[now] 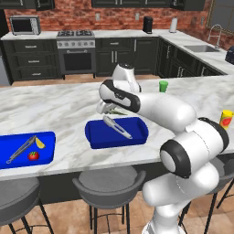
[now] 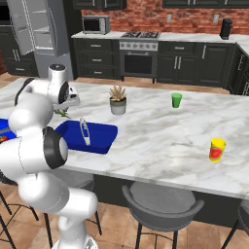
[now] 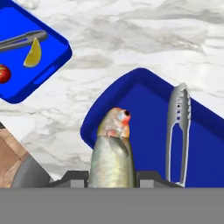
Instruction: Gather the lemon wedge and tomato from the fridge and place them on a tray on the dining counter. Then gather the fishs from the fridge and place them on the other tray.
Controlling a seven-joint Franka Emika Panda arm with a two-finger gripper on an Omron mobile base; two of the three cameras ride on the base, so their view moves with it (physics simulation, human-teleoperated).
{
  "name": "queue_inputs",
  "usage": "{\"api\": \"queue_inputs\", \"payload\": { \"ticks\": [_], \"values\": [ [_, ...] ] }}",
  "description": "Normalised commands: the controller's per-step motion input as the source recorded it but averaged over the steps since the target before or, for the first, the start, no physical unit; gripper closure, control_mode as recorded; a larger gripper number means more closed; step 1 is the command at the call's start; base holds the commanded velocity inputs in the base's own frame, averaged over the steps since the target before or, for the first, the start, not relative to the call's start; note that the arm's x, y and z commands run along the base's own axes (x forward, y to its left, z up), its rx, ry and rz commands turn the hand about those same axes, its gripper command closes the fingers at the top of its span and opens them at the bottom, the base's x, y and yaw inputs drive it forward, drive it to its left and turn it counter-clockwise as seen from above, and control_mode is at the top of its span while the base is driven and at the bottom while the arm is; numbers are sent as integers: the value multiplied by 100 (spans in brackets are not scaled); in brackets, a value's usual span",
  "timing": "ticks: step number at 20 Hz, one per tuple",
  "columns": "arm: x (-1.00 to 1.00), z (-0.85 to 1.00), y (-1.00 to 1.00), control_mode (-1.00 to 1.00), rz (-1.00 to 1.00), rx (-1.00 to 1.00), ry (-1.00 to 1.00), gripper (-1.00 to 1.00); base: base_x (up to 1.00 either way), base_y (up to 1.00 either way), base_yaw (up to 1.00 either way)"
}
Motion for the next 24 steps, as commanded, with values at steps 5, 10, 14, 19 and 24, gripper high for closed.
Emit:
{"api": "queue_inputs", "payload": {
  "ticks": [5, 10, 14, 19, 24],
  "values": [
    [2, -33, 0, -100, 0, 0, 0, 100, 0, 0, 0],
    [0, -33, 0, -100, 0, -2, 0, 100, 0, 0, 0],
    [4, -38, 2, -100, 0, -3, 0, 100, 0, 0, 0],
    [13, -39, 13, -100, 0, -3, 0, 100, 0, 0, 0],
    [15, -32, 19, -100, 0, -2, 0, 100, 0, 0, 0]
  ]
}}
